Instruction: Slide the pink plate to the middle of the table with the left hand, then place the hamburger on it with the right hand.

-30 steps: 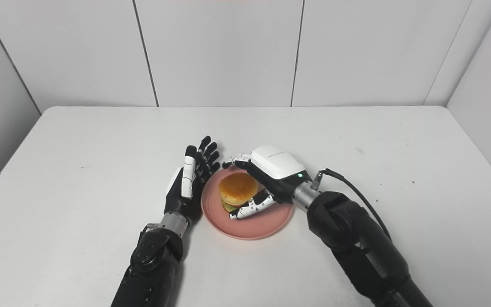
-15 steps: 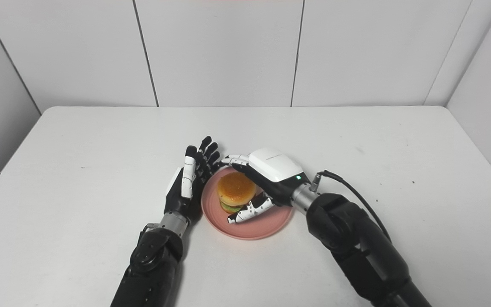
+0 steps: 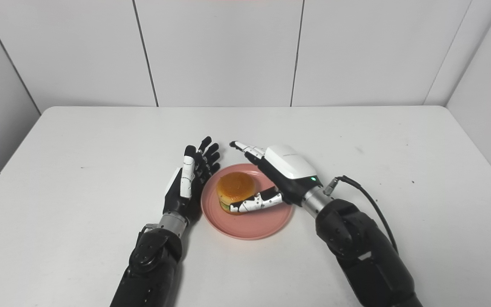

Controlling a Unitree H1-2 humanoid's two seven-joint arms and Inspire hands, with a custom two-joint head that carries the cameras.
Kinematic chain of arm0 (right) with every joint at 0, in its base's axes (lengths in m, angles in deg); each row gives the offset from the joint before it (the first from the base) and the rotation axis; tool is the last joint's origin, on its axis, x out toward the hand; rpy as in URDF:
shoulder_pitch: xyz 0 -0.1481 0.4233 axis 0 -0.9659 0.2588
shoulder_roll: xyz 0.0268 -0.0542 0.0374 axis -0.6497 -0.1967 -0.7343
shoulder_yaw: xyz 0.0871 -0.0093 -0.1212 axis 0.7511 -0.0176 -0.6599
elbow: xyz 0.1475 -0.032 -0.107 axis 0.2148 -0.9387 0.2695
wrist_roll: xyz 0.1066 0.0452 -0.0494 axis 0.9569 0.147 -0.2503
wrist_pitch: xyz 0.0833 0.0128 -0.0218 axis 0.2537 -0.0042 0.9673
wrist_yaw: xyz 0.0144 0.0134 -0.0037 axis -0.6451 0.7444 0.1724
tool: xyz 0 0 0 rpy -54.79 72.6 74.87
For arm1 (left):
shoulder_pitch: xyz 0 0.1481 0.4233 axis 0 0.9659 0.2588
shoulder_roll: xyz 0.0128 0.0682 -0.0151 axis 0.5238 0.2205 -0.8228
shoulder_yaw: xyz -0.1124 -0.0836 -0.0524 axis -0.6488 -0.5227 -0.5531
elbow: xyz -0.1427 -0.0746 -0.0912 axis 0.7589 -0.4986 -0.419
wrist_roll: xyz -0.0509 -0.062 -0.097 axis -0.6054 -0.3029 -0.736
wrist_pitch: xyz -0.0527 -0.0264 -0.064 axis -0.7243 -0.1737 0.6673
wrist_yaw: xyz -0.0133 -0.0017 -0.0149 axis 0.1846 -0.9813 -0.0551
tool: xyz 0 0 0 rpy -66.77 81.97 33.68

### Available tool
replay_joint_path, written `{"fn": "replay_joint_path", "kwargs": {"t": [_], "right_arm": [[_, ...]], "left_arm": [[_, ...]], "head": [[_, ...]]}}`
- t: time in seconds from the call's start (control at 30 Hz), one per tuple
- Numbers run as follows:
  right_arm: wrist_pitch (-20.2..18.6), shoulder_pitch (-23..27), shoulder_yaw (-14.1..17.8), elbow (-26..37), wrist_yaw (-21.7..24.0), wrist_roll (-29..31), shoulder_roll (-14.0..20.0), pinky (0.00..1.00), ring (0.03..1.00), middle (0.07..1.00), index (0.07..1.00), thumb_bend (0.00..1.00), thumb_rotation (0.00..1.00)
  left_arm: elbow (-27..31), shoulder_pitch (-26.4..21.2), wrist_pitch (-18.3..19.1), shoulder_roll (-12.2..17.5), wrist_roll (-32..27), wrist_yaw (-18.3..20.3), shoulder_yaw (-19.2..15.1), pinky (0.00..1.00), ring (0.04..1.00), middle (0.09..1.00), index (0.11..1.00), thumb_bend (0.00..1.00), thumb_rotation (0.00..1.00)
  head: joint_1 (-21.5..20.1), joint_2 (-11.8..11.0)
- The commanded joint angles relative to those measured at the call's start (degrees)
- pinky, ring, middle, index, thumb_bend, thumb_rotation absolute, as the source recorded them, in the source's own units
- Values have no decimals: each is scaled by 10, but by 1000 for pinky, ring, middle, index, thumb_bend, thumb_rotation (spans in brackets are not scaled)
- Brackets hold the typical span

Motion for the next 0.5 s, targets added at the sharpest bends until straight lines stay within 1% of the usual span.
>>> {"fn": "replay_joint_path", "kwargs": {"t": [0.0, 0.03, 0.07, 0.1, 0.13, 0.17, 0.27, 0.33, 0.37, 0.4, 0.43, 0.47], "right_arm": [[3, 6, 32, 36, -34, 40, -24, 697, 885, 963, 970, 670, 639], [-2, -1, 48, 44, -44, 61, -38, 720, 885, 966, 973, 650, 637], [-3, -6, 63, 49, -55, 80, -51, 750, 887, 963, 970, 626, 613], [-2, -11, 75, 52, -63, 97, -61, 776, 891, 966, 970, 615, 626], [-1, -14, 83, 55, -68, 105, -68, 793, 898, 975, 977, 606, 656], [-2, -17, 90, 56, -72, 109, -73, 812, 910, 989, 991, 606, 733], [-8, -21, 104, 61, -80, 119, -81, 828, 912, 989, 999, 587, 805], [-14, -24, 116, 57, -86, 131, -84, 831, 906, 985, 1000, 563, 819], [-16, -25, 122, 52, -90, 136, -85, 831, 904, 983, 1000, 554, 820], [-17, -26, 126, 50, -92, 139, -86, 842, 907, 982, 1000, 551, 815], [-18, -27, 129, 45, -93, 140, -86, 849, 909, 982, 1000, 545, 813], [-20, -28, 130, 41, -95, 140, -86, 860, 911, 978, 1000, 541, 817]], "left_arm": [[14, -6, 1, -1, 2, -10, -4, 991, 983, 967, 954, 802, 1000], [15, -6, 2, -1, 4, -16, -5, 996, 983, 967, 951, 816, 1000], [14, -6, 1, -1, 8, -20, -6, 999, 980, 963, 943, 832, 1000], [16, -5, 1, -2, 10, -25, -7, 1000, 978, 960, 939, 841, 1000], [17, -4, 0, -2, 13, -29, -6, 1000, 976, 956, 934, 847, 1000], [19, -3, 1, -1, 15, -32, -6, 1000, 979, 957, 933, 855, 1000], [21, -2, -2, 0, 18, -34, -5, 1000, 986, 964, 940, 863, 1000], [21, -1, -12, 1, 19, -34, -7, 1000, 991, 969, 945, 854, 1000], [19, 1, -33, 2, 23, -36, -7, 1000, 992, 971, 946, 850, 1000], [17, 2, -48, 2, 26, -37, -8, 1000, 983, 965, 946, 807, 1000], [15, 4, -63, 3, 32, -40, -8, 1000, 981, 963, 945, 794, 1000], [14, 5, -72, 5, 37, -43, -8, 1000, 978, 962, 946, 779, 1000]], "head": [[0, 0], [-1, 0], [-1, 0], [-1, -1], [-1, -1], [-1, -1], [0, -2], [-1, -3], [-2, -4], [-2, -4], [-3, -4], [-3, -5]]}}
